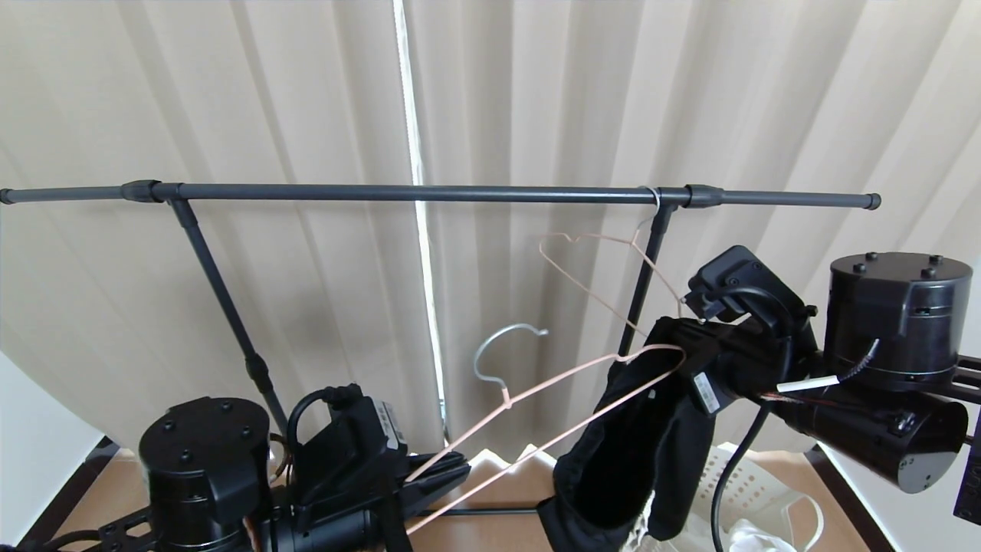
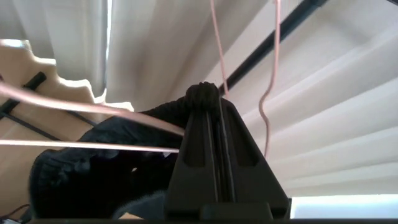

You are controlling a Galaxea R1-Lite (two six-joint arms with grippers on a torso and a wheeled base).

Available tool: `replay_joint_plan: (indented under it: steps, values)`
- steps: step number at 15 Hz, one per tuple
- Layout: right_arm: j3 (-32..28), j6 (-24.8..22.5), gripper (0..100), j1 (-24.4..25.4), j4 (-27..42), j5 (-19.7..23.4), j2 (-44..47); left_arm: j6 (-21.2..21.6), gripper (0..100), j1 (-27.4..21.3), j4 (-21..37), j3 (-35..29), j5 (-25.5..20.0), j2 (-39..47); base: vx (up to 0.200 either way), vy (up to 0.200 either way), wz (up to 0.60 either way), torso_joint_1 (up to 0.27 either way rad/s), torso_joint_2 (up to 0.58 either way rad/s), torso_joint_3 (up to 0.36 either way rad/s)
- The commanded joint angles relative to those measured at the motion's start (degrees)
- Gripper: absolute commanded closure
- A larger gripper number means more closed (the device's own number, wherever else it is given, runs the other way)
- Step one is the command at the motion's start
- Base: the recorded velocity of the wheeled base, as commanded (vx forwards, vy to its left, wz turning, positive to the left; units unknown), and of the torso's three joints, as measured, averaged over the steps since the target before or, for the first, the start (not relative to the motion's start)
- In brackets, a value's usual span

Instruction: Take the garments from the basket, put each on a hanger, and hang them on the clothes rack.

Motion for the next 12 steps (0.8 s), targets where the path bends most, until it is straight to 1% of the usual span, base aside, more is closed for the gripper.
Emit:
replay_joint_plan:
  steps: [1,2,4,5,6,9,12]
  values:
    - [0.0,0.6,100,2.5,0.0,-0.2,-0.3,-0.3,100,-0.1,0.0,-2.2,0.0,2.8,0.0,0.0,0.0,0.0,0.0,0.0]
    - [0.0,0.7,100,3.4,0.0,-0.2,-0.5,-0.6,100,-0.2,0.0,-2.2,0.0,2.9,0.0,0.0,0.0,0.0,0.0,0.0]
    - [-0.9,3.2,100,6.7,0.4,-0.6,-1.0,-0.9,100,-0.2,-0.1,-2.6,0.0,3.5,0.0,0.0,0.0,0.0,0.0,0.0]
    - [-0.9,3.4,100,6.8,0.5,-0.6,-1.0,-0.9,100,-0.2,-0.1,-2.6,0.0,3.6,0.0,0.0,0.0,0.0,0.0,0.0]
    - [-1.9,5.2,100,9.0,0.6,-2.0,-1.0,-0.9,100,-0.2,-1.1,-2.9,0.0,4.1,0.0,0.0,0.0,0.0,0.0,0.0]
    - [-2.0,5.4,100,10.7,0.4,-2.5,-1.3,-1.0,100,-0.3,-4.0,-2.6,0.0,5.8,0.0,0.0,0.0,0.0,0.0,0.0]
    - [-3.1,8.6,100,13.2,0.8,-2.6,-1.5,-1.6,100,-1.5,-5.0,-2.4,0.1,6.3,0.0,0.0,0.0,0.0,0.0,0.0]
